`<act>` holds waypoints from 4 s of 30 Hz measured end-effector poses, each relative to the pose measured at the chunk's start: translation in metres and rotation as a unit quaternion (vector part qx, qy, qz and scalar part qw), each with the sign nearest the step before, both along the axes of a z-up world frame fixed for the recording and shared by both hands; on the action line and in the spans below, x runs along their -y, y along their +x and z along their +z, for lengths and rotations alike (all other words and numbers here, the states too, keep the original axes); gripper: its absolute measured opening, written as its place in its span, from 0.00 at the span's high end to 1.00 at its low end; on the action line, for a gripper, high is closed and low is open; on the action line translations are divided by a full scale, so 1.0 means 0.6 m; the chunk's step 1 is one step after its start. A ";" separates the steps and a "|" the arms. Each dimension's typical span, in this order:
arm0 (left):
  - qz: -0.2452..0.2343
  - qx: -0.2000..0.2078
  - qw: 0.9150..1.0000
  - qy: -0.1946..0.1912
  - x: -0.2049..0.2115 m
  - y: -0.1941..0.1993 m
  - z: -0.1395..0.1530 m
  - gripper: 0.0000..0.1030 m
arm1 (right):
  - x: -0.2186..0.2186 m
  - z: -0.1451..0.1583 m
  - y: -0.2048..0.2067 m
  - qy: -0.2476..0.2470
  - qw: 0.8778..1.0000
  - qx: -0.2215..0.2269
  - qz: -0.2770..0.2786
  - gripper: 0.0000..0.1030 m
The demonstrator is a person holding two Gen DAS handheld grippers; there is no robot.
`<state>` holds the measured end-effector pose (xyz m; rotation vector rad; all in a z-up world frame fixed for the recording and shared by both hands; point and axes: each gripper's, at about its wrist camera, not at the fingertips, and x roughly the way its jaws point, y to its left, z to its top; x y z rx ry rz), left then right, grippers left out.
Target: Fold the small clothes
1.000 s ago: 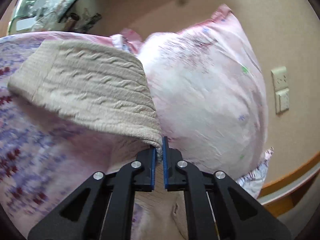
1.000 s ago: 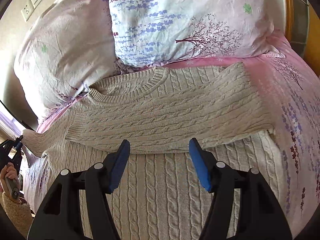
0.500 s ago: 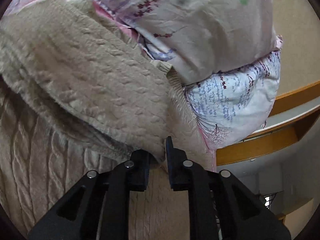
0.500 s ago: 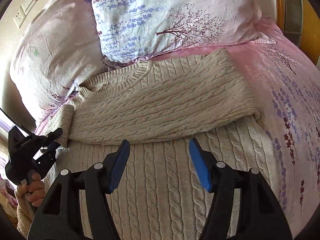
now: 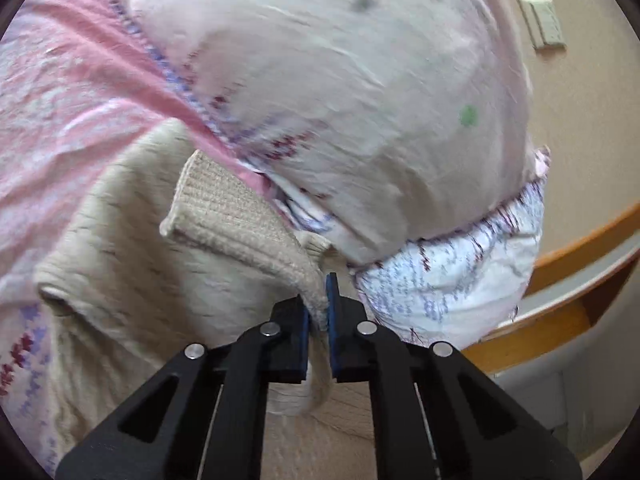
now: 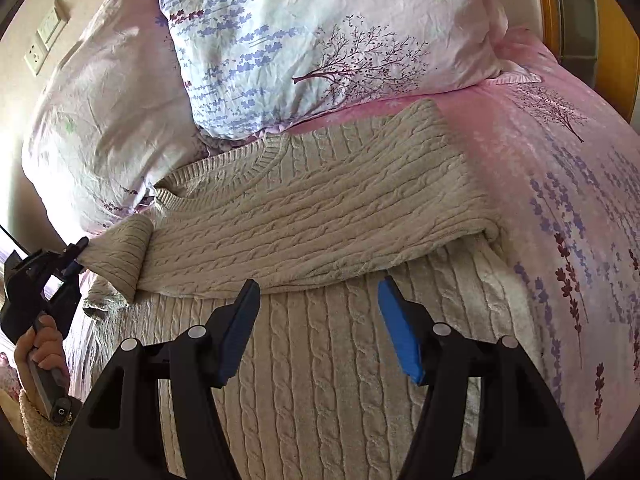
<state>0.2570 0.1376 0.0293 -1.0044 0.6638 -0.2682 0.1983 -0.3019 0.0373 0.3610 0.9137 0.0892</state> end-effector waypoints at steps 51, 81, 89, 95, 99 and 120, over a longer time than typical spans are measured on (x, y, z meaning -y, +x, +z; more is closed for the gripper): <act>-0.103 -0.076 0.935 0.332 -0.050 -0.080 -0.029 0.48 | 0.033 -0.002 0.058 0.045 0.999 0.017 0.013 0.64; -0.184 -0.035 0.972 0.139 -0.028 -0.418 -0.066 0.62 | 0.186 -0.111 -0.275 0.268 0.961 -0.024 0.057 0.73; -0.196 -0.039 0.975 0.101 -0.008 -0.458 -0.078 0.68 | 0.159 -0.108 -0.317 0.262 0.959 -0.020 0.108 0.80; -0.217 -0.046 0.968 0.120 0.015 -0.453 -0.076 0.93 | 0.148 -0.094 -0.325 0.236 0.965 0.008 0.111 0.92; -0.210 -0.020 0.964 0.159 0.017 -0.450 -0.054 0.94 | 0.146 -0.050 -0.324 0.212 0.969 0.074 0.103 0.93; -0.062 0.124 0.936 0.324 -0.015 -0.208 0.192 0.94 | 0.069 0.175 -0.171 -0.050 0.938 0.341 0.028 0.93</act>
